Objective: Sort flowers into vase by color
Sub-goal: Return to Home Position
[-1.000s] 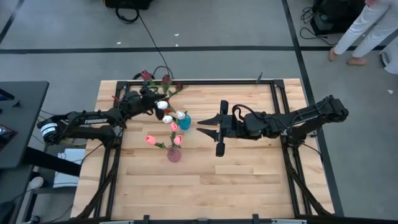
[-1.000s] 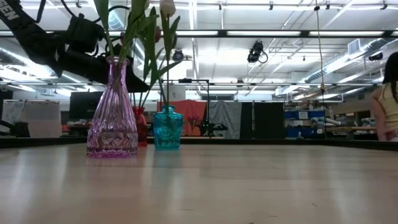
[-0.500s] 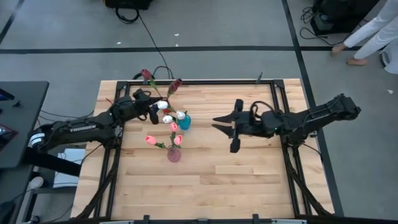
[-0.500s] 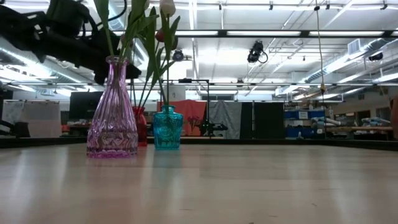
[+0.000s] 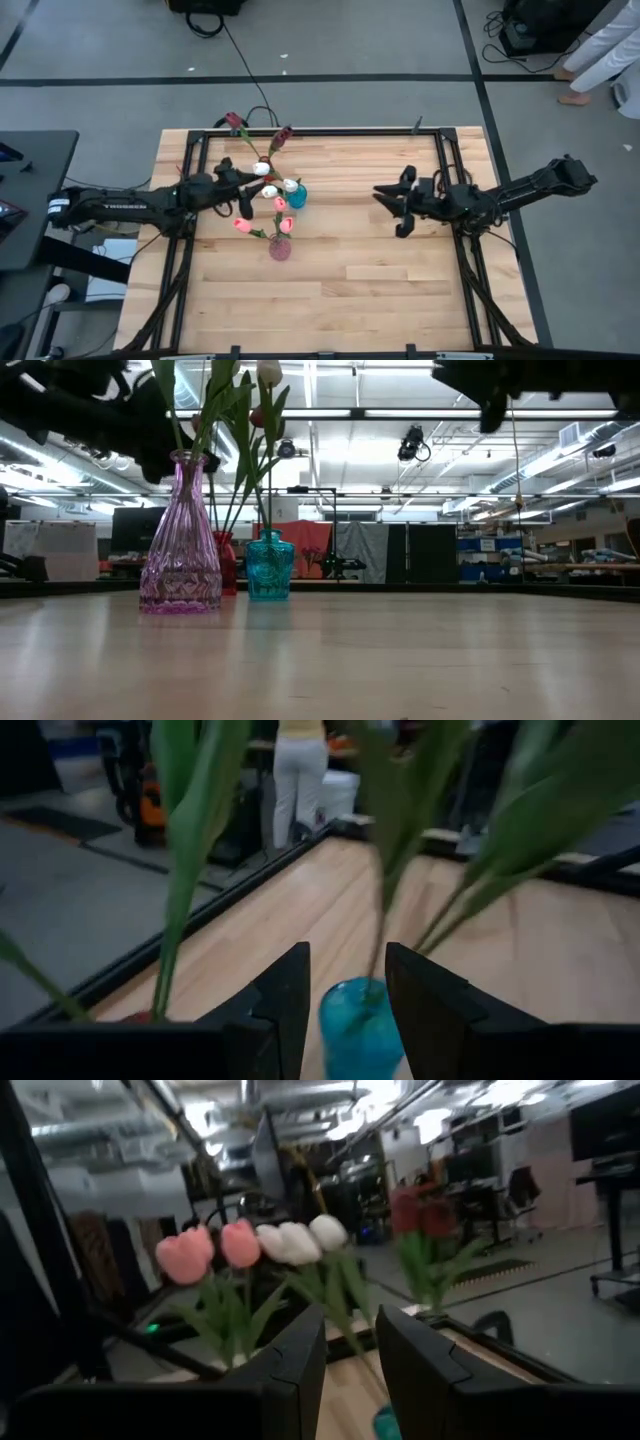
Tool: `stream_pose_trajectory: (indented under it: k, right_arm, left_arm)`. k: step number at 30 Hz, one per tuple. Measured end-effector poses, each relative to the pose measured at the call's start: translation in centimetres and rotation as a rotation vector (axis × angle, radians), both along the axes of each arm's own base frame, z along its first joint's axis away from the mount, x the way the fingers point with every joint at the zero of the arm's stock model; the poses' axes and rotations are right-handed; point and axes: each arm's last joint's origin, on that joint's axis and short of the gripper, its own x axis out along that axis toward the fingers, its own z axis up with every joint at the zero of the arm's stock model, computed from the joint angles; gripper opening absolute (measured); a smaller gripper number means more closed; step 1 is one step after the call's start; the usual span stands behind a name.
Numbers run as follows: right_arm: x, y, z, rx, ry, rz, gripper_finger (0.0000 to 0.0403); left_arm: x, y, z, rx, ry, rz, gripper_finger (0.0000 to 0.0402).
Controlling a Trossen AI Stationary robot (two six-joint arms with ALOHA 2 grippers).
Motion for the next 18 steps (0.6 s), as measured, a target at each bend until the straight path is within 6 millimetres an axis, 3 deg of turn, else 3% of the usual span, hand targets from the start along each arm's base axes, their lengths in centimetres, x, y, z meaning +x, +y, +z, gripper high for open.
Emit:
stream_pose_trajectory:
  k: [10,18]
  right_arm:
    - [-5.2,-1.4,-2.4,0.068,-0.117,-0.019,0.0107]
    - [-7.0,-1.8,-2.9,0.079,-0.045,-0.028,0.0107]
  left_arm:
    - [-2.1,-2.6,1.8,0.065,-0.105,-0.100,0.0137]
    - [-2.8,-3.9,0.7,0.056,-0.173,-0.198,0.0137]
